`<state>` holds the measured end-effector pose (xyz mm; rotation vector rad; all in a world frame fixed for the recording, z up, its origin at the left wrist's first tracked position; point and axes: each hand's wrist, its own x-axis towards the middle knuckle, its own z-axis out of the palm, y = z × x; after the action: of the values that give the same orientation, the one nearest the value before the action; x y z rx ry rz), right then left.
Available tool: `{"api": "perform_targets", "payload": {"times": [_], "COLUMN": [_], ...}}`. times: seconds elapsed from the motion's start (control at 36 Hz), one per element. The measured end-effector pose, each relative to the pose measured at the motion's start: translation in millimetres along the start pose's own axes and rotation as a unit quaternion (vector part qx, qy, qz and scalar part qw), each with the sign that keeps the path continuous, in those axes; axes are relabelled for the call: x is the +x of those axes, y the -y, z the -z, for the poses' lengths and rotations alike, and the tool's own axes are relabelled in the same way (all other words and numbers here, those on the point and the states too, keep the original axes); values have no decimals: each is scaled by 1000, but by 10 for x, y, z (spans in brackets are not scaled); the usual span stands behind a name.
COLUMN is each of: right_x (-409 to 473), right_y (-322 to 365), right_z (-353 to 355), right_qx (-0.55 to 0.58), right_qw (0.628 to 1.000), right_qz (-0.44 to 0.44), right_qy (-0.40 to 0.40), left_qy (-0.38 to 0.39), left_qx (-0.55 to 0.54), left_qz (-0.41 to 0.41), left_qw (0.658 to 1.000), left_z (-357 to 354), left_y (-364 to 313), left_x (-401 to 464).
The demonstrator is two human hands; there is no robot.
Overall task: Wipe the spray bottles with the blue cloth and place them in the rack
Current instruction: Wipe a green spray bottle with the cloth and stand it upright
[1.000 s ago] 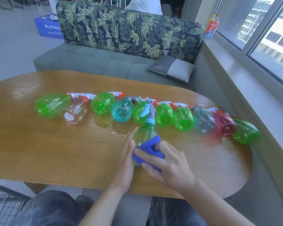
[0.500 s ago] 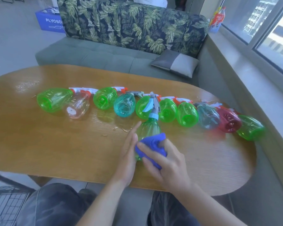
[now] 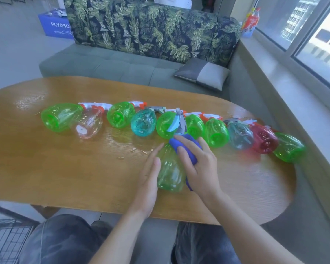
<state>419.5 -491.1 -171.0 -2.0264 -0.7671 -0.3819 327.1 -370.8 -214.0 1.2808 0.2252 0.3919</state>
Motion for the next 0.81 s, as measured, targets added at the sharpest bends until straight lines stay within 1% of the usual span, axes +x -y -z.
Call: {"api": "perform_targets", "payload": {"times": [0.08, 0.14, 0.19, 0.25, 0.31, 0.36, 0.42, 0.44, 0.47, 0.53, 0.58, 0.64, 0.81], "right_x": [-149, -255, -356, -423, -423, -355, -263, -214, -166, -70, 2, 23, 11], "right_y": [46, 25, -17, -51, -77, -103, -117, -110, -100, -69, -41, -12, 50], "right_z": [0, 4, 11, 26, 67, 112, 114, 99, 78, 41, 16, -1, 39], "right_qx": [-3, -10, -40, -84, -111, -127, -118, -100, -76, -20, 21, 30, 61], "right_qw": [999, 996, 982, 962, 945, 937, 943, 954, 969, 993, 1000, 1000, 998], "right_qz": [32, 93, 181, 257, 299, 317, 304, 277, 234, 115, 20, -5, -18], "right_qy": [-7, 2, 25, 50, 66, 73, 62, 51, 35, 6, -3, -4, 11], "left_qy": [-1, -1, -5, -6, -3, -5, -4, -5, -5, -2, 7, 11, 46], "left_qx": [-4, -2, 0, 1, 0, -9, -23, -28, -32, -33, -41, -53, -29], "left_qz": [5, 5, 5, 2, 0, 5, 21, 26, 28, 31, 28, 22, -16], "left_qw": [1000, 1000, 1000, 1000, 1000, 1000, 1000, 999, 999, 999, 999, 998, 998], "left_z": [5, 13, 20, 29, 31, 17, -4, -6, -3, 8, 7, 10, 42], "left_y": [3, 2, -10, -20, -36, -63, -80, -77, -70, -49, -49, -66, -55], "left_x": [5, 12, 17, 16, 6, -2, -3, -1, 0, 4, -6, -27, -49]}}
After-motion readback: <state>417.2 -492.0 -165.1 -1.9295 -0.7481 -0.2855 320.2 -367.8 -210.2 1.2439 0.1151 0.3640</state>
